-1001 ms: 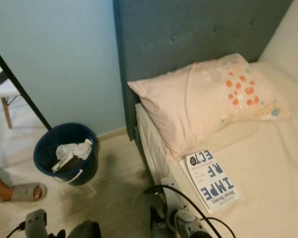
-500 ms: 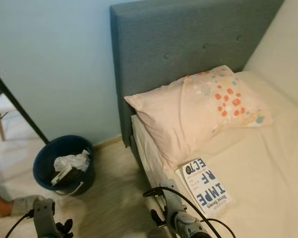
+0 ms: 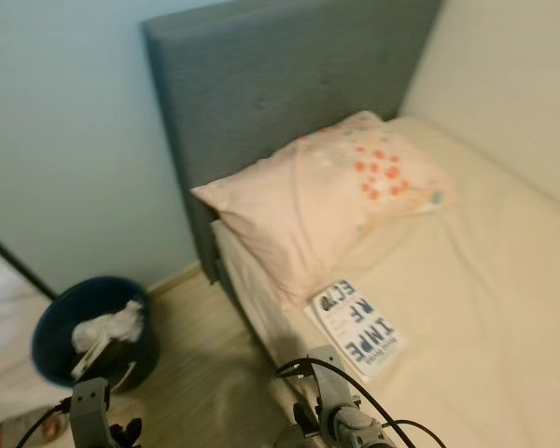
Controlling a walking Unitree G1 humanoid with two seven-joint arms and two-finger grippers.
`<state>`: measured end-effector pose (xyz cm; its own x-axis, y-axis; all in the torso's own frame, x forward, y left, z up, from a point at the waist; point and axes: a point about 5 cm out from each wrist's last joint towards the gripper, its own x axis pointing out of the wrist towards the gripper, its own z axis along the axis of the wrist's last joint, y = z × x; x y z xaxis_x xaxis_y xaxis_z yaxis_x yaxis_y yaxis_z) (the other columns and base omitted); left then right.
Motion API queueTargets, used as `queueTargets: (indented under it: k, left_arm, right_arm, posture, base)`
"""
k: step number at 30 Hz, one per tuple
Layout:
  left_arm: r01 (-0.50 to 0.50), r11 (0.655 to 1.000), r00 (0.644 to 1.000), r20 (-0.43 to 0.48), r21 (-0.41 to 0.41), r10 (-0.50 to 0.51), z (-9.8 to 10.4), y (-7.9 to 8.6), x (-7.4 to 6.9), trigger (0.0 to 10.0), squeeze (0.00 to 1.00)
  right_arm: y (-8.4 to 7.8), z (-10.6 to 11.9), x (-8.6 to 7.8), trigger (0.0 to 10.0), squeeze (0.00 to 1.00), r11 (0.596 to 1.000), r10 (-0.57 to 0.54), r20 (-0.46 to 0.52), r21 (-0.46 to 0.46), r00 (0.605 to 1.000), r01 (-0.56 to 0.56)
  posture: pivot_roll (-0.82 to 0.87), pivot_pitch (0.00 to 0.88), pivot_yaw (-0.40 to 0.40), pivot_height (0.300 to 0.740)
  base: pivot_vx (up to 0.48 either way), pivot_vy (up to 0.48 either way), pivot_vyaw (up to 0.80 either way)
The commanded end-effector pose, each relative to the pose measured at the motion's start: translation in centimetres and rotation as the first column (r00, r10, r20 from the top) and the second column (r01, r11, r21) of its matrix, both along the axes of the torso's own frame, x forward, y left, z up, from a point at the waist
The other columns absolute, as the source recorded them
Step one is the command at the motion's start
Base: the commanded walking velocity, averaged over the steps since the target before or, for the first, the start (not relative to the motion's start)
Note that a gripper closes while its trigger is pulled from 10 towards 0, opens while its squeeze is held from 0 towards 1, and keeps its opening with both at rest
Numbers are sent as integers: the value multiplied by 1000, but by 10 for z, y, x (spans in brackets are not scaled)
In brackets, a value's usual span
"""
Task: Clean up the room
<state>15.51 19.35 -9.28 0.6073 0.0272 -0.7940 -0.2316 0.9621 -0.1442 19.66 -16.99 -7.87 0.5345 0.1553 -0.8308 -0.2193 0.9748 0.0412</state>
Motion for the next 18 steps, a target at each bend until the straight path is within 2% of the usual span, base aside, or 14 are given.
queueTargets:
  k: [1,18]
  left_arm:
    - [2,1000,1000,-17,-3,-2,-2,-1,-6,10000,0]
    - [56,998,998,-26,6,-56,-3,-3,-6,10000,0]
  right_arm:
    - [0,-4,-7,10000,0,1000,-8,-29,-1,1000,8]
    - [-5,-6,-11,10000,0,1000,-6,-45,-20,999,5]
  posture:
    - [-134,0,35,740]
    - [-147,0,37,740]
  base:
    - [0,0,-800]
    - [0,0,-800]
